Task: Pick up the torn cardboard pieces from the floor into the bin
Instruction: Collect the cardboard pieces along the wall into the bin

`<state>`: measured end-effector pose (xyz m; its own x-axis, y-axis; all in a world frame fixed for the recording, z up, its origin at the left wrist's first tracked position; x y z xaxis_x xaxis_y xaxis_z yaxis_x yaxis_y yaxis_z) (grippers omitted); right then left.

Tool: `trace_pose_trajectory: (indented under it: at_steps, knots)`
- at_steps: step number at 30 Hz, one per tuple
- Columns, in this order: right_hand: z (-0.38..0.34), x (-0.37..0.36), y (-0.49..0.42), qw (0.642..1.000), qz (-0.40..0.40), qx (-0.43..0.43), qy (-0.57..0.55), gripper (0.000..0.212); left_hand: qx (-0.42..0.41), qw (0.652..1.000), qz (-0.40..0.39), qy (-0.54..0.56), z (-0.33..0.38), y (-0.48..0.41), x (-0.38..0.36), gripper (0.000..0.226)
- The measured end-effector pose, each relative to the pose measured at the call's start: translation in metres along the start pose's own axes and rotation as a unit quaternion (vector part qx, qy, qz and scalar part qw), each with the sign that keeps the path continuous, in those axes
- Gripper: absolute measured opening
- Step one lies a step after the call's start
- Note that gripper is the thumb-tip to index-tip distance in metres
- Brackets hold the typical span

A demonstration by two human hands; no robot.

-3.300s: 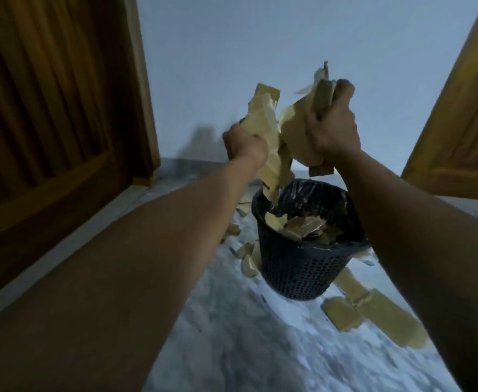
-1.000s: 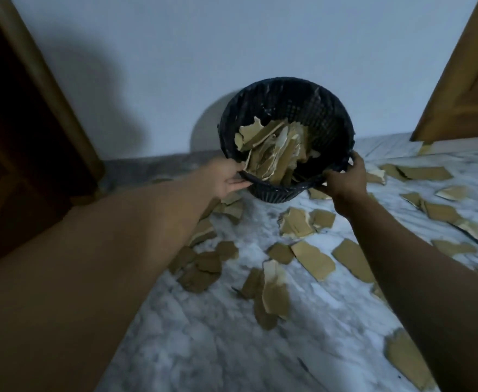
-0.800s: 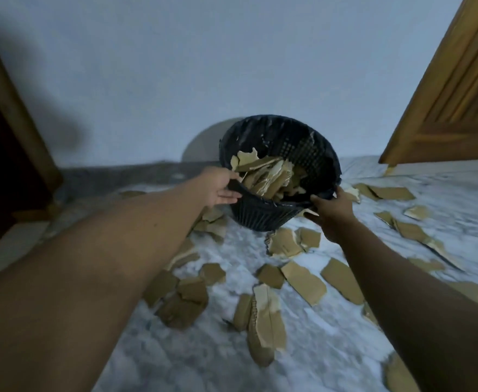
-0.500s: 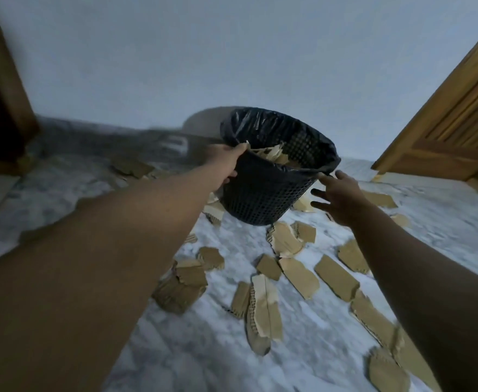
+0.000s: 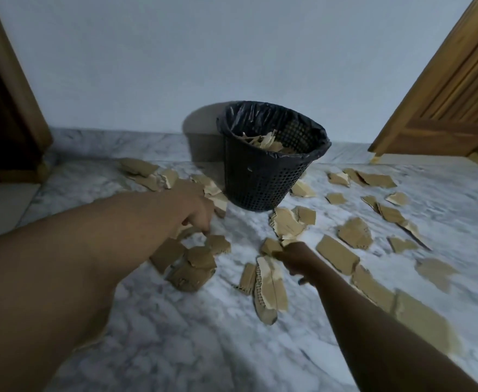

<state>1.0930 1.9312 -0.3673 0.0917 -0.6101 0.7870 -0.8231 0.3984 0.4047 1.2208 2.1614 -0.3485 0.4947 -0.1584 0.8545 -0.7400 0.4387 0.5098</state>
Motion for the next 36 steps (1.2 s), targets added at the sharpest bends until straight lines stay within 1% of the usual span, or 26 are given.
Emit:
trace_pose_trajectory:
  at_steps: [1, 3, 5, 6, 8, 9, 11, 13, 15, 17, 18, 21, 22, 23, 25, 26, 28, 29, 30, 31, 32, 34, 36]
  knots:
    - [0.014, -0.015, 0.002, 0.999, 0.000, -0.001, 0.044, 0.056, 0.002, 1.000, 0.010, -0.018, -0.003, 0.000, -0.002, 0.037]
    - [0.037, -0.037, 0.002, 0.997, 0.020, -0.012, 0.074, 0.066, -0.001, 0.999, 0.039, -0.037, -0.003, 0.005, -0.004, 0.034]
    - [0.045, -0.053, 0.003, 0.996, 0.044, -0.016, 0.079, 0.066, -0.009, 0.998, 0.037, -0.047, 0.004, 0.010, -0.018, 0.033]
    - [0.046, -0.058, 0.004, 0.995, 0.055, -0.016, 0.079, 0.065, -0.006, 0.998, 0.022, -0.055, 0.008, 0.010, -0.031, 0.037]
    - [0.048, -0.064, 0.007, 0.996, 0.066, -0.026, 0.055, 0.065, 0.005, 0.999, 0.004, -0.037, 0.015, 0.013, -0.058, 0.050]
    - [0.052, -0.066, 0.006, 0.996, 0.069, -0.037, 0.041, 0.062, 0.001, 0.999, -0.001, -0.040, 0.020, 0.015, -0.070, 0.050]
    - [0.057, -0.067, 0.001, 0.997, 0.061, -0.039, 0.027, 0.047, 0.000, 0.998, -0.013, -0.059, 0.023, 0.017, -0.093, 0.044]
    - [0.056, -0.062, -0.003, 0.999, 0.051, -0.020, 0.000, 0.030, 0.027, 0.998, 0.000, -0.051, 0.026, 0.022, -0.109, 0.052]
    - [0.049, -0.047, -0.001, 0.995, 0.048, -0.017, -0.087, 0.016, 0.063, 0.995, 0.076, -0.036, 0.028, 0.024, -0.116, 0.054]
    - [0.046, -0.036, -0.004, 0.985, 0.037, -0.031, -0.164, 0.015, 0.097, 0.984, 0.148, 0.005, 0.029, 0.028, -0.122, 0.062]
    - [0.045, -0.031, -0.007, 0.983, 0.039, -0.026, -0.180, 0.017, 0.114, 0.980, 0.161, 0.014, 0.029, 0.029, -0.130, 0.068]
    - [0.040, -0.019, -0.010, 0.979, 0.051, -0.003, -0.197, 0.032, 0.134, 0.964, 0.217, 0.081, 0.033, 0.028, -0.133, 0.081]
    - [0.040, -0.018, -0.010, 0.977, 0.052, -0.006, -0.209, 0.035, 0.130, 0.959, 0.222, 0.115, 0.031, 0.021, -0.136, 0.082]
    - [0.039, -0.018, -0.008, 0.975, 0.052, -0.010, -0.217, 0.037, 0.102, 0.958, 0.222, 0.150, 0.033, 0.015, -0.139, 0.081]
    - [0.038, -0.023, -0.008, 0.970, 0.040, -0.027, -0.237, 0.040, 0.058, 0.950, 0.215, 0.218, 0.044, 0.016, -0.133, 0.067]
    - [0.037, -0.028, -0.008, 0.965, 0.030, -0.036, -0.259, 0.040, 0.065, 0.940, 0.232, 0.242, 0.046, 0.025, -0.122, 0.052]
    - [0.029, -0.038, -0.004, 0.953, 0.000, -0.047, -0.300, 0.042, 0.140, 0.903, 0.274, 0.299, 0.038, 0.042, -0.104, 0.015]
    - [0.025, -0.042, -0.002, 0.951, -0.010, -0.050, -0.304, 0.047, 0.173, 0.884, 0.282, 0.331, 0.032, 0.047, -0.099, 0.003]
    - [0.022, -0.047, -0.002, 0.950, -0.013, -0.055, -0.307, 0.052, 0.194, 0.865, 0.285, 0.364, 0.024, 0.048, -0.098, 0.010]
    - [0.018, -0.052, 0.000, 0.953, -0.019, -0.062, -0.295, 0.057, 0.201, 0.851, 0.280, 0.395, 0.016, 0.047, -0.101, 0.012]
    - [0.016, -0.059, -0.002, 0.956, -0.020, -0.063, -0.285, 0.061, 0.201, 0.845, 0.269, 0.416, 0.011, 0.047, -0.102, 0.010]
    - [0.012, -0.074, -0.004, 0.971, -0.029, -0.062, -0.227, 0.070, 0.197, 0.855, 0.243, 0.414, 0.006, 0.045, -0.110, 0.011]
    - [0.014, -0.090, -0.004, 0.991, -0.036, -0.059, -0.116, 0.086, 0.190, 0.875, 0.216, 0.389, 0.013, 0.047, -0.120, 0.024]
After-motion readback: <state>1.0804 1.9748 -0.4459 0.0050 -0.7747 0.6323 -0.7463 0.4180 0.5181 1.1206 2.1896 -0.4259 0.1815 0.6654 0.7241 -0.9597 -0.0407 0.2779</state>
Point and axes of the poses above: each hand's wrist, its own y-axis away from the middle knuckle, its own x-axis out of the back of the hand, z = x × y, the point moved 8 cm from there along -y, towards the middle knuckle, and after that the axes turned 8 degrees about z, right-handed, at the moved point
